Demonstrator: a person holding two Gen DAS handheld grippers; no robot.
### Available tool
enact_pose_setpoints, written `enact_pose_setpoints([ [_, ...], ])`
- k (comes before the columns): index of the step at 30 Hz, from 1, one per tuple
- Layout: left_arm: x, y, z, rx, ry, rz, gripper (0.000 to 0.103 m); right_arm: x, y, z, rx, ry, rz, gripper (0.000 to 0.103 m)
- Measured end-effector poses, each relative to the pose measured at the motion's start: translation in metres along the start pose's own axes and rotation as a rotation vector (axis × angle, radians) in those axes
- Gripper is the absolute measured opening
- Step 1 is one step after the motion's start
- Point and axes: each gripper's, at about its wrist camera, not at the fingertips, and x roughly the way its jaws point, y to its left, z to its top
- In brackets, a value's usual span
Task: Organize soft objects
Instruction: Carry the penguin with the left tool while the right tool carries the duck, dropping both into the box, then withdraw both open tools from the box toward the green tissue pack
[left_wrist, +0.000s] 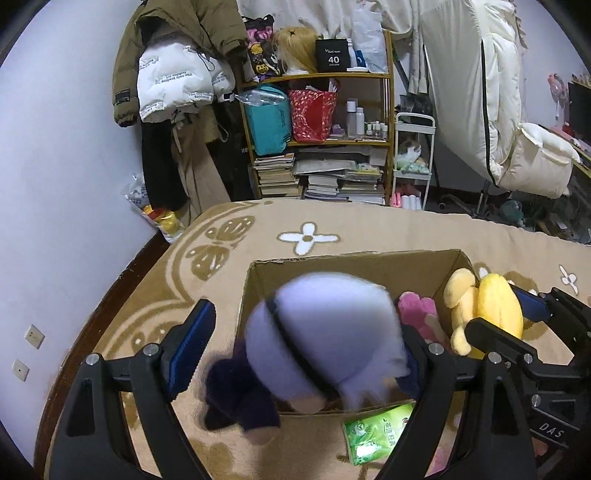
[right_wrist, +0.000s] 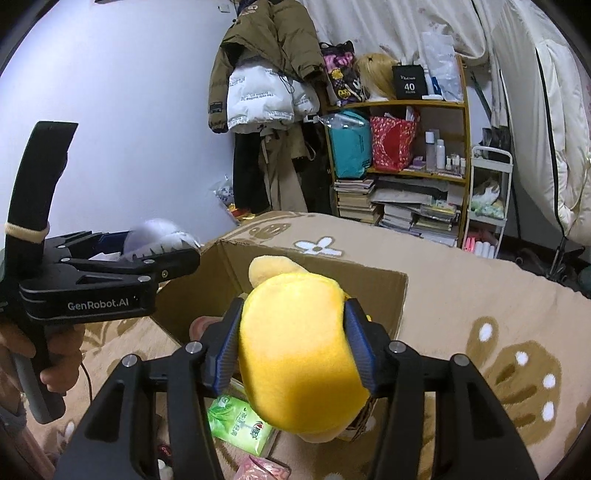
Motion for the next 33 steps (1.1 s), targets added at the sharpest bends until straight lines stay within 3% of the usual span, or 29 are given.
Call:
enact_pose_setpoints([
  [3, 0.002, -0.002, -0.003, 0.002, -0.01, -0.007, 0.085, 0.003, 0.001, 0.0, 0.004, 0.011, 0.007, 0.058],
  [6, 0.005, -0.003, -0.002, -0.005, 0.0, -0.028, 0.086, 0.003, 0.001, 0.001, 0.001, 0.013, -0.003, 0.068],
  [10, 0.009, -0.001, -0.005, -0.02, 0.012, -0.012, 0.087, 0.005, 0.001, 0.0, 0.006, 0.024, -0.005, 0.07],
  [12, 0.01, 0.001, -0.006, -0.026, 0.019, -0.009, 0.087, 0.005, 0.001, -0.002, 0.008, 0.027, -0.008, 0.078],
  [16, 0.012, 0.005, -0.008, -0.039, 0.03, -0.013, 0.087, 0.004, 0.003, -0.002, -0.015, 0.045, -0.003, 0.08],
  [18, 0.013, 0.006, -0.008, -0.03, 0.04, -0.007, 0.087, 0.004, 0.004, -0.001, -0.02, 0.047, -0.018, 0.09],
  [20, 0.012, 0.006, -0.008, -0.013, 0.049, 0.017, 0.088, 0.001, 0.003, 0.0, -0.003, 0.045, -0.011, 0.091],
  [23, 0.006, 0.008, -0.008, -0.017, 0.05, 0.019, 0.103, 0.0, 0.003, 0.002, 0.016, 0.07, -0.018, 0.093],
  [27, -0.007, 0.014, -0.011, -0.037, 0.05, 0.03, 0.103, -0.008, 0.005, 0.001, 0.038, 0.079, -0.029, 0.101],
  [33, -0.033, 0.023, -0.02, -0.05, 0.074, 0.045, 0.103, -0.025, 0.017, -0.006, 0.056, 0.109, -0.032, 0.102],
])
